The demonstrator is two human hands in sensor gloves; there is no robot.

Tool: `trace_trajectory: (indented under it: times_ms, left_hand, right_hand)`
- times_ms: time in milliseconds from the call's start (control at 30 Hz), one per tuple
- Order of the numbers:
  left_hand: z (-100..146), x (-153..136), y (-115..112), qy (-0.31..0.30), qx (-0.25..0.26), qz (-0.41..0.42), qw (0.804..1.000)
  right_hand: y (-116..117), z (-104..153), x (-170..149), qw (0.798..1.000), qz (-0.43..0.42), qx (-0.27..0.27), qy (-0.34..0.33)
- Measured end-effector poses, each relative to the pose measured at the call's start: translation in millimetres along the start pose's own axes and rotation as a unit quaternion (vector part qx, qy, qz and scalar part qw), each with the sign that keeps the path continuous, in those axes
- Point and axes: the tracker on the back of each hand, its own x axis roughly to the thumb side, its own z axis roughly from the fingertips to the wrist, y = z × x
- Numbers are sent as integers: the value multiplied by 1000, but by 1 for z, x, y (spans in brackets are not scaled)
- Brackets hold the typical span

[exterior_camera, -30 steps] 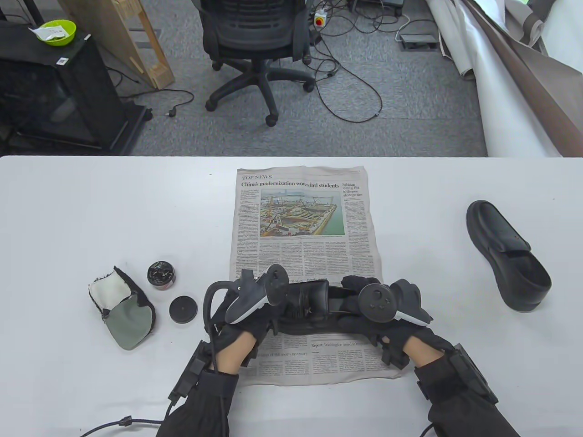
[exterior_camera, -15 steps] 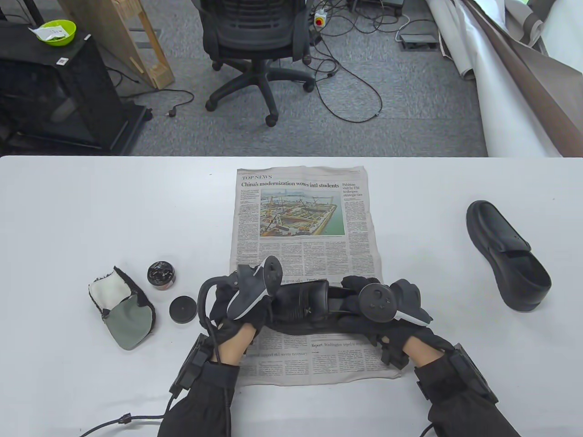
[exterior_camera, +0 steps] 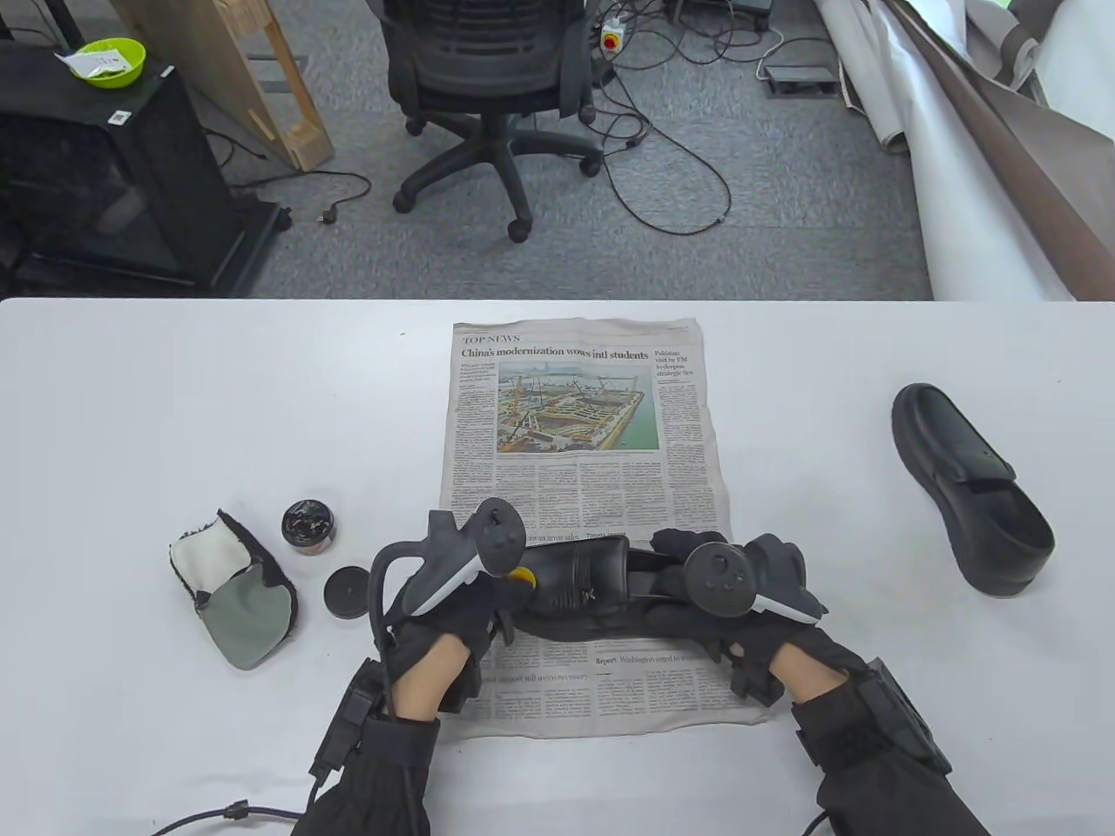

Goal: Dip and apply built-in sponge shoe polish on shoes

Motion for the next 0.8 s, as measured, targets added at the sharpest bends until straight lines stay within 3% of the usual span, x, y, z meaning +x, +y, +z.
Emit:
trace_trajectory:
  times_ms: [100,200,267,633,800]
  left_hand:
    - [-2,9,0,7,58,-8,998]
    - [-9,20,-4,30,117,-66,991]
    - [-13,24,-6,32,123,-103,986]
    - [-7,9,-1,114,109,-93,983]
    - [2,0,2,82,54,-59,993]
  right_hand:
    - [0,0,0,1000,-4,1,-1]
    - [0,0,-1,1000,-5,1,0]
    - [0,0,-1,1000,-6,1,1]
    - [0,0,0,1000,-4,-1,1]
    - [0,0,0,1000,-2,-2,2]
